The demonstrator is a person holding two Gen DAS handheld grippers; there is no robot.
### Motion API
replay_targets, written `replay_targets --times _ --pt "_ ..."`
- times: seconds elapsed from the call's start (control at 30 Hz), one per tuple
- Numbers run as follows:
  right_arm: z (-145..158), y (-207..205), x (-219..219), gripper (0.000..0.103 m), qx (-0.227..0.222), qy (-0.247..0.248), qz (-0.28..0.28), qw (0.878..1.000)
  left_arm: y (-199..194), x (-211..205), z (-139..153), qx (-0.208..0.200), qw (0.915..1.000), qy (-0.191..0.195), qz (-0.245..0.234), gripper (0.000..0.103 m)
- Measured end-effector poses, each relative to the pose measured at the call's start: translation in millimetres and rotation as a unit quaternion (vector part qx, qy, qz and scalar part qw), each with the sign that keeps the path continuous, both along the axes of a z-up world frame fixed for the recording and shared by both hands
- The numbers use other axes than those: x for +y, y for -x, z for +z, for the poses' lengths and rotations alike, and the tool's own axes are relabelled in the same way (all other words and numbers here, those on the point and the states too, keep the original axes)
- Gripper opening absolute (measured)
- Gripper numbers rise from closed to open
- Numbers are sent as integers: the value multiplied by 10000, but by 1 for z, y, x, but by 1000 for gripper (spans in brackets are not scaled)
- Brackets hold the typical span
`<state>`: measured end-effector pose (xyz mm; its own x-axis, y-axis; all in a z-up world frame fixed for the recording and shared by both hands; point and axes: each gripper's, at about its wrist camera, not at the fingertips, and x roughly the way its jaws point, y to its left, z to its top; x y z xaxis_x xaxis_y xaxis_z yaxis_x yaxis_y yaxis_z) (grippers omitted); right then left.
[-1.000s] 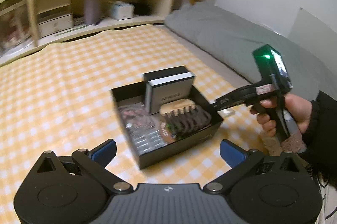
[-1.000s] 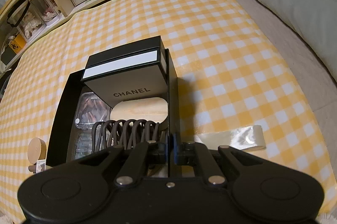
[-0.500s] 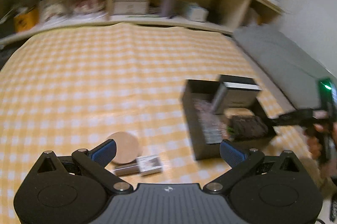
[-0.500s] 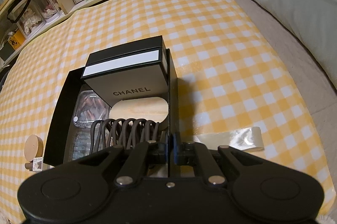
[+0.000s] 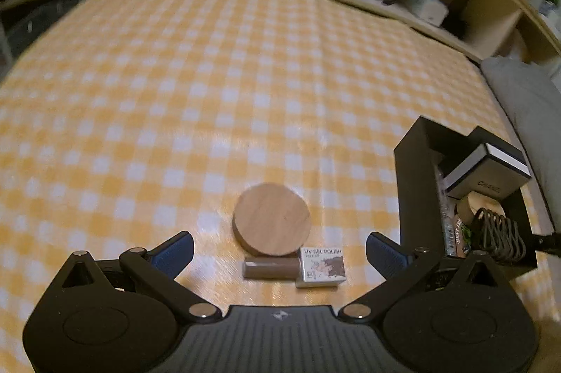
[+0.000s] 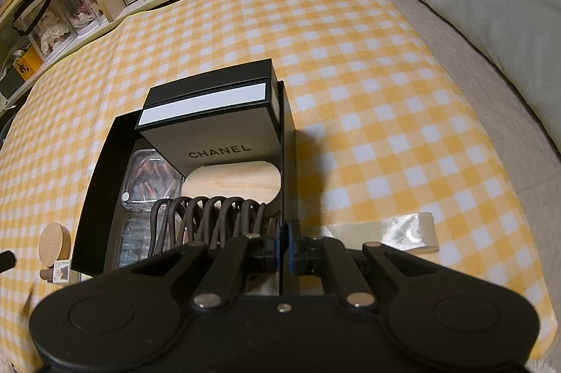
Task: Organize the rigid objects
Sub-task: 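Move the left gripper to the UV gel polish bottle and grasp it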
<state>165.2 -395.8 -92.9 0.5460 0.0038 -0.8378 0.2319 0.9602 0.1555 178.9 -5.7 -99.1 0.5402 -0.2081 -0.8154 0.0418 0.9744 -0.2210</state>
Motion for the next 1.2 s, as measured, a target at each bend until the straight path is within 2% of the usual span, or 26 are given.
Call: replay_targets --times 0.1,0.27,0.4,0.5,0.57,0.83,0.9,0.97,1.0,1.2 --pt "0 0 0 5 0 6 2 10000 -7 -3 -14 137 9999 73 50 103" --pt "0 0 0 5 3 31 19 10000 -13 -15 -29 89 9998 -175 -15 103" --pt "0 0 0 5 3 34 20 10000 -18 -16 -38 209 9996 -193 59 103" --pt "0 0 0 5 3 45 26 10000 -19 -18 -44 366 9992 -90 155 103" --pt "0 0 1 5 4 56 37 10000 -18 -23 -45 330 9992 -101 207 103" --pt "0 0 1 5 3 59 41 10000 -15 -38 -47 251 9993 -287 -30 102" --pt "-1 -1 1 5 4 57 36 10000 -16 -37 -47 276 9991 -330 -19 99" --pt "-1 0 1 5 5 64 41 10000 -16 -37 -45 272 9985 -480 -45 88" --pt "-1 0 1 5 5 66 43 10000 -16 -38 -44 258 9983 -504 -124 86" --pt "-1 -1 2 5 9 86 55 9999 -13 -42 -38 519 9963 -657 -218 86"
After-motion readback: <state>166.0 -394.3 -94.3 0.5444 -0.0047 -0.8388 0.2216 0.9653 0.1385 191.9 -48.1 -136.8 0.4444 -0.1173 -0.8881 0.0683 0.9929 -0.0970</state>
